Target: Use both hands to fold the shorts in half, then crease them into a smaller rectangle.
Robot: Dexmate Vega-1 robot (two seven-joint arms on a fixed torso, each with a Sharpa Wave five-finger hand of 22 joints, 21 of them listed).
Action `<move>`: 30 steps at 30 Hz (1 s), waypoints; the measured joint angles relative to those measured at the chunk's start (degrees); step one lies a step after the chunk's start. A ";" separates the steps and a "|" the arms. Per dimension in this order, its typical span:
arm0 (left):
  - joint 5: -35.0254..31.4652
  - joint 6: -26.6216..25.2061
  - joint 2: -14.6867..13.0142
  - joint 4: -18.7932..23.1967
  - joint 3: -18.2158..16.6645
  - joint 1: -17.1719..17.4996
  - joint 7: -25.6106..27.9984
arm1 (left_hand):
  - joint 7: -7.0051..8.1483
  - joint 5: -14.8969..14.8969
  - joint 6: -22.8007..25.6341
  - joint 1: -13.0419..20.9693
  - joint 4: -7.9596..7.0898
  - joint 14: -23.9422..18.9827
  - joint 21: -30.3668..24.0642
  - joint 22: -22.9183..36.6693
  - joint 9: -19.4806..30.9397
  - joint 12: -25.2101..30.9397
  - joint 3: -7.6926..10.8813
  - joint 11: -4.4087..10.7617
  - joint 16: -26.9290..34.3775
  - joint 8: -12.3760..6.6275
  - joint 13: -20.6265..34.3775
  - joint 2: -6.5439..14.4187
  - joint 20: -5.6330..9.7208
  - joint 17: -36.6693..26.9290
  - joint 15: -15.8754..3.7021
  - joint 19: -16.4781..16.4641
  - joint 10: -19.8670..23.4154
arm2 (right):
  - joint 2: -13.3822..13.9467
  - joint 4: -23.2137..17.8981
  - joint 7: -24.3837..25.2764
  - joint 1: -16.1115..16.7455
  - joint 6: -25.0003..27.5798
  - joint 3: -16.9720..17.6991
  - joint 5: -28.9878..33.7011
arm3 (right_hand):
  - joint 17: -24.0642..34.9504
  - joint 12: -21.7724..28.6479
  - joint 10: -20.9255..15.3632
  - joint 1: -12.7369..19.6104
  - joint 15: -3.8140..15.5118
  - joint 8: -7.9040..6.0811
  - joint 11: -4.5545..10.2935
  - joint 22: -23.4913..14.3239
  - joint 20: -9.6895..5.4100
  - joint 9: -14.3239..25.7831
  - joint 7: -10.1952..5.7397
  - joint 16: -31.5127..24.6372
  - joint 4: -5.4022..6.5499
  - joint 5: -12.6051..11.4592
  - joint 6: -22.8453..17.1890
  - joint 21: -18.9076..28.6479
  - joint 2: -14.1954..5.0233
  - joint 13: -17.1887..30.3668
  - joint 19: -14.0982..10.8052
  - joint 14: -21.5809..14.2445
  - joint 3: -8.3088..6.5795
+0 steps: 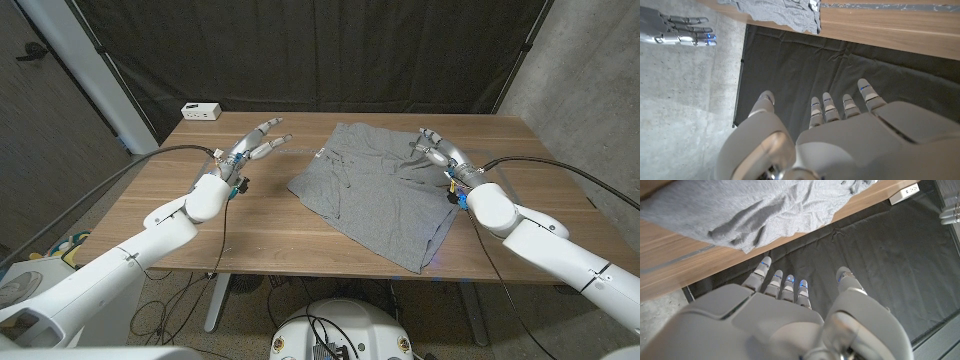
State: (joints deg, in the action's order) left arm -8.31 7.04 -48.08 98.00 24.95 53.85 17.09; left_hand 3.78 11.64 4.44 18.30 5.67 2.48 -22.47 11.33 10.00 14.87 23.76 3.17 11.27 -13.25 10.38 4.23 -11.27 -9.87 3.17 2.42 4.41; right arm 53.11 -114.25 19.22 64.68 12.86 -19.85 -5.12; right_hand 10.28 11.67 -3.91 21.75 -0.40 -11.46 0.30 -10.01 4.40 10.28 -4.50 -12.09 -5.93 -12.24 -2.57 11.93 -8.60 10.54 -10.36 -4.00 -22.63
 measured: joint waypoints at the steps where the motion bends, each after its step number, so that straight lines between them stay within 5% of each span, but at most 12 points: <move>1: -0.63 -0.28 -0.62 0.74 -0.02 0.28 0.00 | 0.02 0.00 0.46 0.00 0.02 -0.10 0.00 0.00 0.00 0.00 -0.02 0.01 0.00 0.00 0.00 0.00 -0.10 0.00 -0.09 -0.10 0.01 | 0.24 -0.60 0.15 0.28 1.00 0.08 0.42 | 0.00 0.00 0.00 0.00 0.00 0.00 0.00 0.00 -0.06 0.00 -0.22 0.00 -0.17 0.00 -0.22 0.00 0.00 0.00 -0.06 0.00 -0.17; 14: -8.59 -3.82 -4.03 5.38 0.00 1.85 -0.49 | 0.61 0.00 3.28 1.28 1.33 -1.65 -0.21 0.00 0.00 0.00 -0.04 1.14 0.00 0.00 0.01 -0.69 0.25 -0.01 -0.41 -1.43 1.77 | 3.58 -8.03 0.89 3.45 11.44 0.63 3.58 | 0.17 -0.23 -0.22 0.80 0.31 0.24 0.39 0.01 -0.61 0.00 -0.31 0.00 -0.62 0.85 -0.31 0.04 0.09 0.00 -0.61 -0.31 0.23; 30: -14.48 -8.41 -7.81 10.78 -0.16 3.53 -3.42 | 1.83 0.01 1.39 3.02 2.92 -1.15 -0.15 -0.15 -0.01 -1.34 -0.67 1.42 -0.48 1.81 0.17 -2.44 0.74 -0.01 -1.02 -1.92 0.76 | 7.31 -16.11 2.63 7.86 20.31 1.15 7.75 | 0.27 -0.45 0.25 -0.24 0.38 0.46 0.41 0.01 -0.30 -0.01 -0.09 0.00 -0.72 1.23 -0.08 0.04 2.98 -0.01 -0.92 -0.38 2.34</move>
State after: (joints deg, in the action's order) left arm -22.79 -1.37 -55.89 108.78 24.79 57.38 13.66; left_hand 5.62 11.65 5.83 21.32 8.59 1.33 -22.62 11.18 9.99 13.53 23.09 4.59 10.79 -11.44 10.55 1.79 -10.53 -9.88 2.15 0.50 5.17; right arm 60.42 -130.35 21.84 72.54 33.17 -18.70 2.62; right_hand 10.55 11.22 -3.65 21.51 -0.02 -11.00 0.71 -10.00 4.10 10.27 -4.60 -12.08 -6.65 -11.01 -2.66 11.97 -5.62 10.53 -11.28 -4.38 -20.30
